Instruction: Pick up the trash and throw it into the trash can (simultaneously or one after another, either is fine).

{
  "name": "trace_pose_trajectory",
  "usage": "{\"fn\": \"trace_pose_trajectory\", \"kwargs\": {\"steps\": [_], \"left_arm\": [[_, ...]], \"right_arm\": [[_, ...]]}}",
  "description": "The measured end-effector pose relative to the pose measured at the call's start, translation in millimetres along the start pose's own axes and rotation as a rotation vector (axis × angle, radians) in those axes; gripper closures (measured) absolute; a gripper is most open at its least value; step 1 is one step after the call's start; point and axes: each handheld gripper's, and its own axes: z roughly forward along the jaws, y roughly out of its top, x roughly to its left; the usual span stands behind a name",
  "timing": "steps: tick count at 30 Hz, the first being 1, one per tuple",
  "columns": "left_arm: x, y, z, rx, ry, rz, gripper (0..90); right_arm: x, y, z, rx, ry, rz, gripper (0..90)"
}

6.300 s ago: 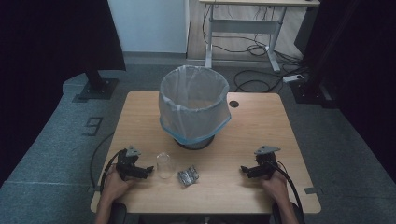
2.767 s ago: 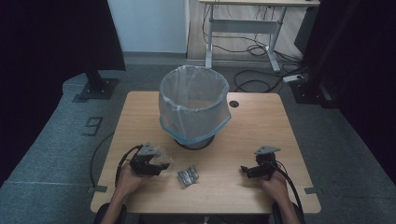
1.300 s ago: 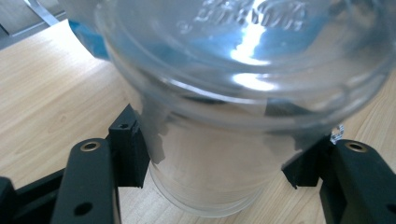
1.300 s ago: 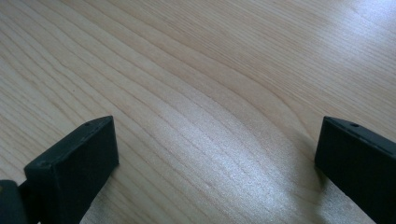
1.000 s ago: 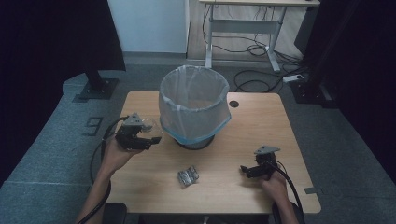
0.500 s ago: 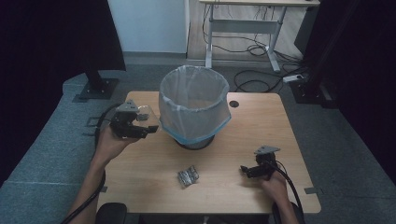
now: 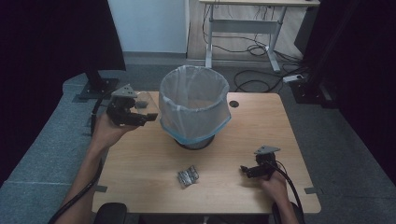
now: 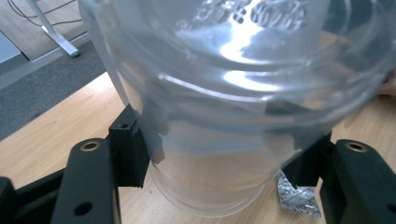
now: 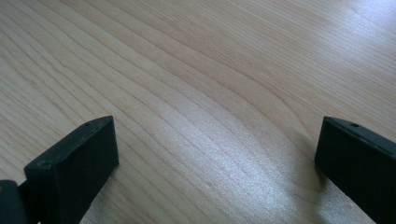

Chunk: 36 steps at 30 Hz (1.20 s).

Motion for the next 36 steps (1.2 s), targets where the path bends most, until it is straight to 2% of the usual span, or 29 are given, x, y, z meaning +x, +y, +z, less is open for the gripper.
{"fn": "trace_pose_trajectory", "kwargs": {"steps": [7,16,26,36], "left_arm": [[3.1,25.3,-5.9,-0.008,0.0,0.006,36.1],[4.6,52.3,-3.0,-0.031,-0.013,0.005,36.1],[-2.4,91.9,17.3,-0.031,-0.006,0.035,36.0],[-7.2,113.3,38.0,-0.033,-0.002,0.047,35.9]], "right_arm": [[0.0,0.0,0.0,0.0,0.0,0.0,0.0],[0.0,0.0,0.0,0.0,-0.001,0.0,0.0],[-0.1,0.0,0.0,0.0,-0.001,-0.001,0.0],[-0.1,0.0,0.0,0.0,-0.001,0.0,0.0]]}}
